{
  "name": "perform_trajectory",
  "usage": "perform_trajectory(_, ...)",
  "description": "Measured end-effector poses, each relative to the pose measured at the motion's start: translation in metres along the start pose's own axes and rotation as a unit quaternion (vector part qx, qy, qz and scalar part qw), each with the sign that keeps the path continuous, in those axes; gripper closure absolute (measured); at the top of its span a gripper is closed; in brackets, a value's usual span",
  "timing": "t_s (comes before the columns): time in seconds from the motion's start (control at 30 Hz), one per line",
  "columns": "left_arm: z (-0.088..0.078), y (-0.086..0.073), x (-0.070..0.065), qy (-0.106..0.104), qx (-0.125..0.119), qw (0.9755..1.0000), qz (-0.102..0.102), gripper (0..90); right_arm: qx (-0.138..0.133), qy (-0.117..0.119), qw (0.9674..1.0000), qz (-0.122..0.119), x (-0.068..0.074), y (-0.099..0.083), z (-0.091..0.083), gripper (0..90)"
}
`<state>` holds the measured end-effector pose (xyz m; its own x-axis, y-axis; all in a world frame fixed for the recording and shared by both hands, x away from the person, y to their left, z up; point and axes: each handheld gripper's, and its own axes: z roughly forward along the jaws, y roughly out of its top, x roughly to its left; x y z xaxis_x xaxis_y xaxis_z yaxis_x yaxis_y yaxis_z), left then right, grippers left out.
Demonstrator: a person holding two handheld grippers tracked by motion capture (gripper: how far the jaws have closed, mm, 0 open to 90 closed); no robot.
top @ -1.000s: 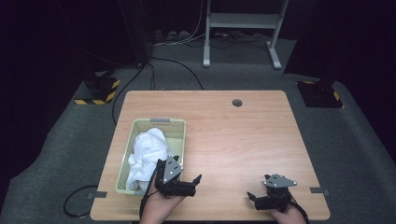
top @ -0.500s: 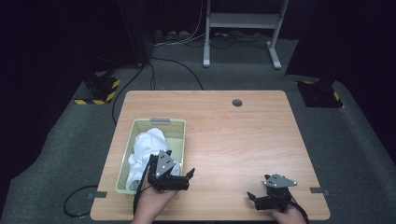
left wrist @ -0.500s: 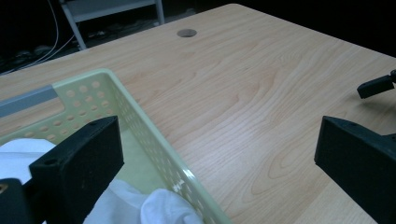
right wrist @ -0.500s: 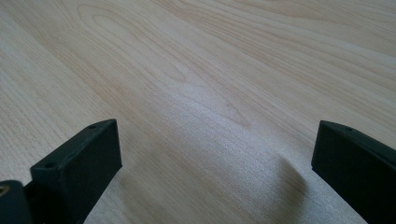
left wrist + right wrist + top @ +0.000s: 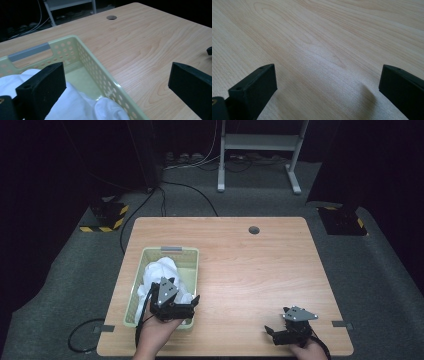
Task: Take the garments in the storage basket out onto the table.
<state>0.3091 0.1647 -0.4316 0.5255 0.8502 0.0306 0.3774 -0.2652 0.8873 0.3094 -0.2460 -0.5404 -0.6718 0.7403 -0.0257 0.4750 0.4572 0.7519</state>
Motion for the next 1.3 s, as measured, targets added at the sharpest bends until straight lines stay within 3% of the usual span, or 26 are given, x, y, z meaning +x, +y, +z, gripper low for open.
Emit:
perform_trajectory(1.07, -0.009, -0.008, 0.045, 0.052, 0.019, 0.9980, -0.031, 1.4, 0.000, 0.000, 1.0000, 0.001, 0.000, 0.000, 0.000, 0.9)
perform_trajectory(1.3, -0.011, -0.008, 0.062, 0.056, 0.025, 0.9963, -0.061, 1.0, -0.001, -0.001, 1.0000, 0.001, 0.000, 0.000, 0.000, 0.9)
